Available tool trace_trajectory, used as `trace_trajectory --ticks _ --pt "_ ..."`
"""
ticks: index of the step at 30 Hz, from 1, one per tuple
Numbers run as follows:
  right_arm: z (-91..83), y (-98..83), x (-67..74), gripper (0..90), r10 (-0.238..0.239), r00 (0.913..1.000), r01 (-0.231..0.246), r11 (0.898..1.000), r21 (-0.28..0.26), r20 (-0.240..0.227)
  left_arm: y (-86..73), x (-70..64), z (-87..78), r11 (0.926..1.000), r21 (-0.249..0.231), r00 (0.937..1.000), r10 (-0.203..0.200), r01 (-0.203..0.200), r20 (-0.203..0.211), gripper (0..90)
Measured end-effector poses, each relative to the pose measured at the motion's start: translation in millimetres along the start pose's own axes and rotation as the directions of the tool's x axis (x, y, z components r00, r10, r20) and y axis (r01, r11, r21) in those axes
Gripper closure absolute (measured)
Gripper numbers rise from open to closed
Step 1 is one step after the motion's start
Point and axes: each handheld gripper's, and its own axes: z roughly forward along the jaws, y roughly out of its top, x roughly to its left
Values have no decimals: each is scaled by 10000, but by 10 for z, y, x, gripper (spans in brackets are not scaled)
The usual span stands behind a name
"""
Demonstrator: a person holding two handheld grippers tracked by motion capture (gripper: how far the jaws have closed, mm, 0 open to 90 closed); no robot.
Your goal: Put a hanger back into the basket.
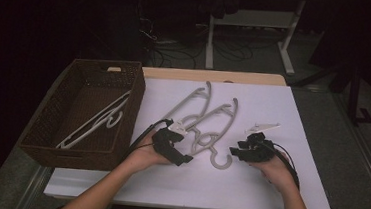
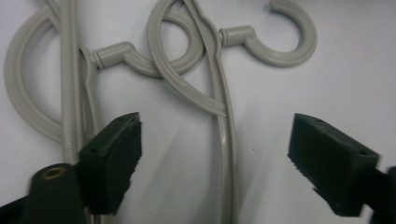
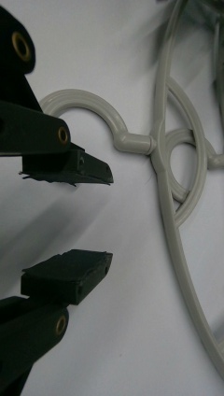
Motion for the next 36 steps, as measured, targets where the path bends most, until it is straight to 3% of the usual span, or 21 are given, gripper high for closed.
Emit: trace_trajectory --ticks 5,10,23,28,36 --pt "-53 -35 -71 463 225 9996 -221 9995 -238 173 12 -42 112 9978 436 9987 504 -501 -63 382" --pt "-77 -53 -105 459 356 9992 -349 9988 -329 191 27 -62 182 9962 651 9982 588 -577 -141 495" --pt "-101 -56 -122 461 462 9987 -453 9980 -443 214 85 -132 201 9917 1079 9966 742 -700 -347 639" --pt "-105 -55 -124 461 476 9987 -466 9977 -482 196 135 -167 218 9871 1445 9962 760 -693 -415 689" --pt "-119 -49 -109 467 484 9986 -472 9974 -536 208 136 -169 221 9874 1424 9969 740 -694 -272 792"
